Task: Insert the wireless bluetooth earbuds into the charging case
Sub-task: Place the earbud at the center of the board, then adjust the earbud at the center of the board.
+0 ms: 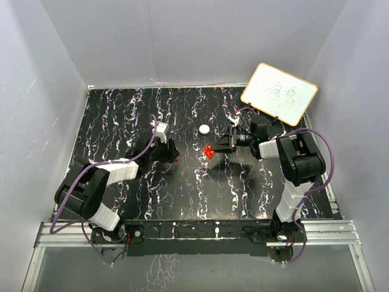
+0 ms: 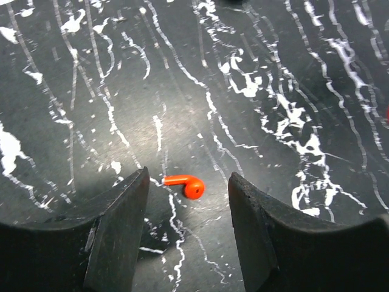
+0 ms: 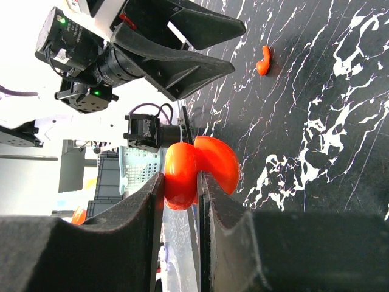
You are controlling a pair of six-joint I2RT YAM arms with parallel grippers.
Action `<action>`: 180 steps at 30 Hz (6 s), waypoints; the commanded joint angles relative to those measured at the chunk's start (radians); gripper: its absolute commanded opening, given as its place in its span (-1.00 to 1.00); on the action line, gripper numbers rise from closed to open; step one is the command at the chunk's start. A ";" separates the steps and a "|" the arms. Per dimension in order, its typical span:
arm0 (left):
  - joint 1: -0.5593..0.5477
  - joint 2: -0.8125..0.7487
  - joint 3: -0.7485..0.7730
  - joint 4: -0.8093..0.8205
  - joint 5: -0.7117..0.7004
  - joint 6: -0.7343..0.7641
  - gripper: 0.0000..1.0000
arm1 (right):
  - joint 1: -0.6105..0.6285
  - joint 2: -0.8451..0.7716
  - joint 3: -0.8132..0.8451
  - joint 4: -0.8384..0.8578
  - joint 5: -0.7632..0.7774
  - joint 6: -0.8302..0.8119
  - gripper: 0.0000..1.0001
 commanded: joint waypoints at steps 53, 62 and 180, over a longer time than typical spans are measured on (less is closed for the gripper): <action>0.059 -0.082 -0.072 0.024 0.132 -0.091 -0.02 | -0.009 -0.026 0.020 0.053 -0.001 -0.002 -1.00; -0.113 -0.060 -0.008 -0.124 -0.139 -0.094 -0.09 | -0.008 -0.034 0.018 0.052 0.003 0.000 -1.00; -0.289 0.334 0.637 -0.916 -0.734 0.330 -0.97 | -0.048 -0.088 -0.009 0.059 0.011 -0.005 -1.00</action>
